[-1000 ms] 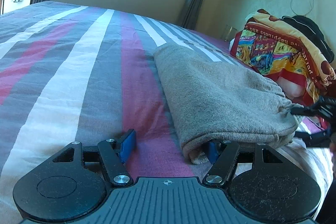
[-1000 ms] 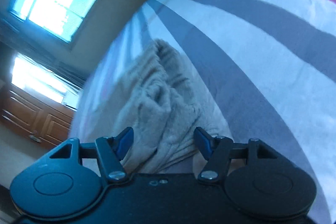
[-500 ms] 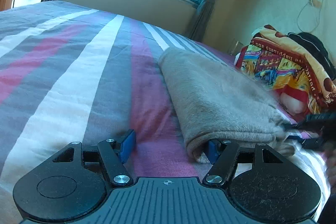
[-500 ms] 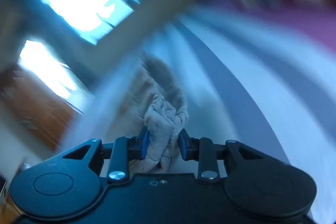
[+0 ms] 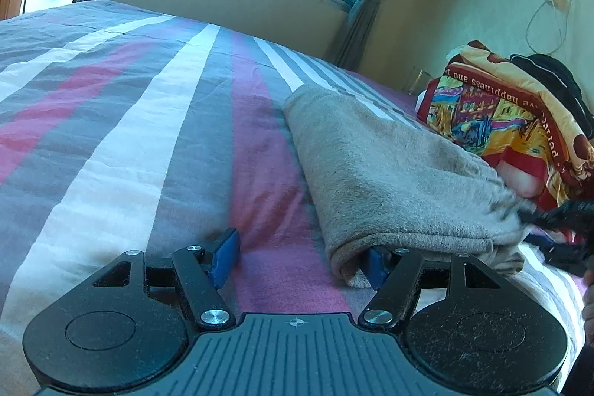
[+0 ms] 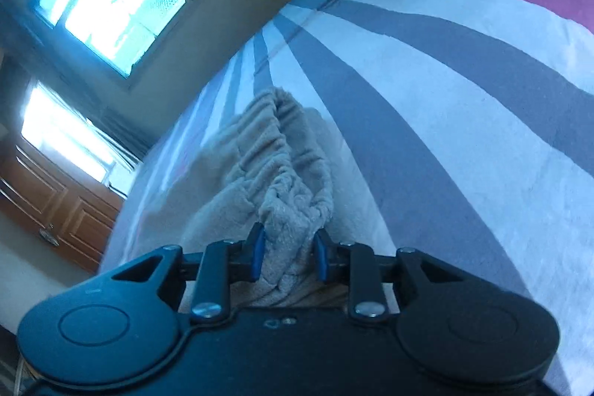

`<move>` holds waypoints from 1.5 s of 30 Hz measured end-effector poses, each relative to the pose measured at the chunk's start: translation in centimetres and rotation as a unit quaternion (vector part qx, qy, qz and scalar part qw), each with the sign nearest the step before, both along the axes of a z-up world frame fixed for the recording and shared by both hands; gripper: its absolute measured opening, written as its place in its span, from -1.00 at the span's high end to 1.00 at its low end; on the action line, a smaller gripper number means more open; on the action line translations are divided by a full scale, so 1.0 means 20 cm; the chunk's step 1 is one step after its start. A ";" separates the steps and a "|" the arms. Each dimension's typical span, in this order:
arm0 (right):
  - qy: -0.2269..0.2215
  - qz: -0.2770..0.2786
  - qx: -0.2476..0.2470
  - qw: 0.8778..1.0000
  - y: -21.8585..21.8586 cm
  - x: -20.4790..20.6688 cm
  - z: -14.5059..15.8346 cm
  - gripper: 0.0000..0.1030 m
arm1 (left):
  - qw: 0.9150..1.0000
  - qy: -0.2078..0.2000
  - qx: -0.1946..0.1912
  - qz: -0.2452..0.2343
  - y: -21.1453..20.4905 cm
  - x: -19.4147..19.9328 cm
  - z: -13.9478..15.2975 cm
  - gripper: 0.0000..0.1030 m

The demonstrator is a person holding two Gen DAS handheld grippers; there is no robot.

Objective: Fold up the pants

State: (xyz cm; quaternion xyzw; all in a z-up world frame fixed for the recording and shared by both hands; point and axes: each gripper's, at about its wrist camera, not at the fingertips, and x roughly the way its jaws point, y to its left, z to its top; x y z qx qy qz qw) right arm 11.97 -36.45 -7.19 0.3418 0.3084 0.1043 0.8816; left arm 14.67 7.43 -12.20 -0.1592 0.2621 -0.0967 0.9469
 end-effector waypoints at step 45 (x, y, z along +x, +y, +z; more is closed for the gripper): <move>0.046 -0.002 -0.014 0.999 0.12 0.12 -0.03 0.33 | 1.000 -0.002 0.004 -0.010 -0.01 -0.01 -0.01 -0.38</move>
